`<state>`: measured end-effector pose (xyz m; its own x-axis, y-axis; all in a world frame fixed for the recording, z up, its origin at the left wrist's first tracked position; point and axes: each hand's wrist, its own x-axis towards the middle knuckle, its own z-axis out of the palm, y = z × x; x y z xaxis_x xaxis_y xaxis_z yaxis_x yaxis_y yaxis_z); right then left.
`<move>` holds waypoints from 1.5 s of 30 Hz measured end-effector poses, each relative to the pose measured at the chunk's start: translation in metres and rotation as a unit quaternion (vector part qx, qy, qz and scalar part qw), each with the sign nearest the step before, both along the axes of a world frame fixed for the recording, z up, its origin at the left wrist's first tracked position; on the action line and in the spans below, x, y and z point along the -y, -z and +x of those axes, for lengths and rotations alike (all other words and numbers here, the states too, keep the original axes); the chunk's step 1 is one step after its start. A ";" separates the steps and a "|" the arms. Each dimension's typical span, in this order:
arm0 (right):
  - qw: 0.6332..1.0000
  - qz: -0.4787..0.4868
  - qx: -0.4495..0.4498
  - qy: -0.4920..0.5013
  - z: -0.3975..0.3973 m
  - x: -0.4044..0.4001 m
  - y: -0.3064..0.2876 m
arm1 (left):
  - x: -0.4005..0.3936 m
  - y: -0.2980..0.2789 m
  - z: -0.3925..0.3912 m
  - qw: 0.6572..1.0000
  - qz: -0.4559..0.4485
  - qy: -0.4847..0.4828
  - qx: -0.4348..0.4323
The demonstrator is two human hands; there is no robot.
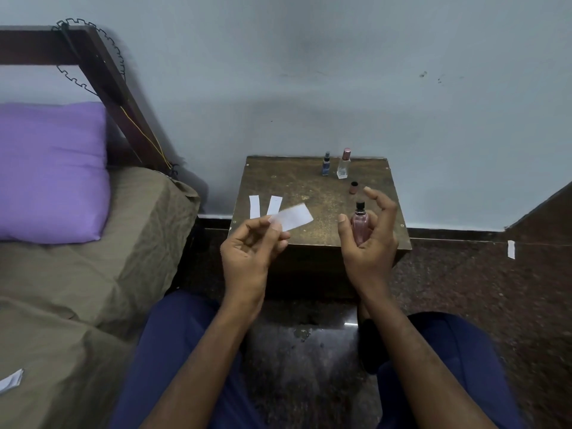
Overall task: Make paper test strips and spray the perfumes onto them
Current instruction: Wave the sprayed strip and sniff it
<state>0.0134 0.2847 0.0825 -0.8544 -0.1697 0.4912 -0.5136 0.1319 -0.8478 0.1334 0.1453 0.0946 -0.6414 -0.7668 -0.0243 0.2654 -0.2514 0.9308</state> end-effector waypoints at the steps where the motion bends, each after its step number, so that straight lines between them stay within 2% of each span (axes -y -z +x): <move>1: 1.000 -0.009 0.024 -0.007 -0.001 -0.001 0.001 | 0.004 -0.006 0.002 0.987 0.117 0.054 -0.095; 2: 0.999 -0.017 0.043 -0.011 -0.002 -0.003 0.002 | 0.009 -0.008 0.002 0.959 0.205 0.084 -0.174; 3: 0.998 -0.022 0.054 -0.012 -0.003 -0.004 0.003 | 0.016 -0.006 0.003 0.937 0.260 0.097 -0.212; 4: 0.998 -0.024 0.061 -0.014 -0.004 -0.005 0.004 | 0.024 -0.003 0.001 0.938 0.265 0.098 -0.198; 5: 0.997 -0.022 0.067 -0.020 -0.006 -0.005 0.007 | 0.035 0.006 -0.002 0.970 0.193 0.089 -0.115; 6: 0.997 -0.018 0.075 -0.028 -0.008 -0.005 0.009 | 0.045 0.018 -0.006 0.996 0.039 0.071 0.031; 7: 0.996 -0.012 0.083 -0.036 -0.010 -0.004 0.012 | 0.052 0.028 -0.010 0.968 -0.143 0.077 0.191; 8: 0.995 -0.002 0.088 -0.043 -0.013 -0.003 0.015 | 0.057 0.039 -0.015 0.911 -0.272 0.084 0.299; 9: 0.995 0.011 0.091 -0.050 -0.015 -0.002 0.017 | 0.060 0.047 -0.018 0.876 -0.328 0.072 0.346; 10: 0.994 0.029 0.093 -0.055 -0.017 -0.002 0.020 | 0.062 0.051 -0.022 0.903 -0.274 0.062 0.324; 11: 0.993 0.046 0.093 -0.058 -0.019 -0.001 0.023 | 0.066 0.052 -0.023 0.948 -0.170 0.069 0.260; 12: 0.993 0.063 0.088 -0.054 -0.023 -0.001 0.027 | 0.069 0.047 -0.024 0.983 -0.020 0.108 0.147; 13: 0.993 0.077 0.081 -0.046 -0.026 -0.001 0.031 | 0.070 0.040 -0.023 0.974 0.124 0.192 0.012; 14: 0.993 0.088 0.073 -0.034 -0.030 -0.001 0.035 | 0.068 0.036 -0.022 0.944 0.201 0.243 -0.095; 15: 0.993 0.096 0.065 -0.020 -0.034 -0.001 0.038 | 0.070 0.030 -0.021 0.925 0.227 0.270 -0.139; 16: 0.993 0.103 0.063 -0.007 -0.037 0.000 0.040 | 0.074 0.029 -0.024 0.938 0.182 0.279 -0.098; 17: 0.992 0.109 0.066 -0.001 -0.040 0.000 0.042 | 0.077 0.043 -0.027 0.962 0.093 0.257 -0.005; 18: 0.991 0.117 0.071 0.001 -0.042 0.001 0.043 | 0.082 0.056 -0.031 0.964 -0.082 0.202 0.152; 19: 0.989 0.127 0.071 0.000 -0.044 0.003 0.044 | 0.082 0.064 -0.038 0.919 -0.224 0.149 0.289; 20: 0.988 0.141 0.065 -0.001 -0.047 0.005 0.045 | 0.080 0.065 -0.044 0.886 -0.278 0.131 0.348; 21: 0.987 0.153 0.056 -0.003 -0.049 0.008 0.046 | 0.079 0.069 -0.050 0.899 -0.251 0.138 0.331; 22: 0.986 0.161 0.050 -0.004 -0.053 0.011 0.048 | 0.078 0.064 -0.054 0.933 -0.183 0.152 0.271; 23: 0.985 0.165 0.047 -0.007 -0.056 0.014 0.049 | 0.080 0.059 -0.059 0.961 -0.070 0.187 0.190; 24: 0.985 0.167 0.045 -0.007 -0.061 0.017 0.050 | 0.081 0.049 -0.062 0.969 0.025 0.217 0.112; 26: 0.984 0.172 0.049 -0.001 -0.071 0.023 0.050 | 0.087 0.042 -0.068 0.961 0.120 0.249 -0.006; 27: 0.984 0.172 0.053 0.000 -0.076 0.025 0.051 | 0.089 0.043 -0.074 0.965 0.100 0.242 0.000; 28: 0.984 0.170 0.058 -0.001 -0.082 0.028 0.051 | 0.092 0.047 -0.080 0.973 0.045 0.216 0.066; 29: 0.984 0.169 0.064 -0.004 -0.087 0.031 0.053 | 0.095 0.059 -0.084 0.970 -0.054 0.181 0.151; 31: 0.981 0.179 0.068 -0.013 -0.098 0.038 0.057 | 0.098 0.070 -0.092 0.941 -0.172 0.142 0.255; 33: 0.979 0.193 0.065 -0.024 -0.110 0.047 0.062 | 0.099 0.066 -0.096 0.950 -0.142 0.180 0.211; 35: 0.978 0.197 0.060 -0.032 -0.121 0.058 0.065 | 0.107 0.064 -0.100 0.965 -0.061 0.206 0.148; 39: 0.976 0.206 0.056 -0.033 -0.148 0.086 0.066 | 0.116 0.073 -0.111 0.960 -0.081 0.177 0.200; 45: 0.975 0.210 0.044 -0.053 -0.187 0.137 0.067 | 0.122 0.078 -0.119 0.955 -0.120 0.189 0.197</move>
<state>-0.1734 0.1481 0.0158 -0.8563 -0.4306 0.2854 -0.4716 0.4264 -0.7719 0.0146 0.0234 0.0163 -0.8502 -0.4971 -0.1735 -0.1846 -0.0272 0.9824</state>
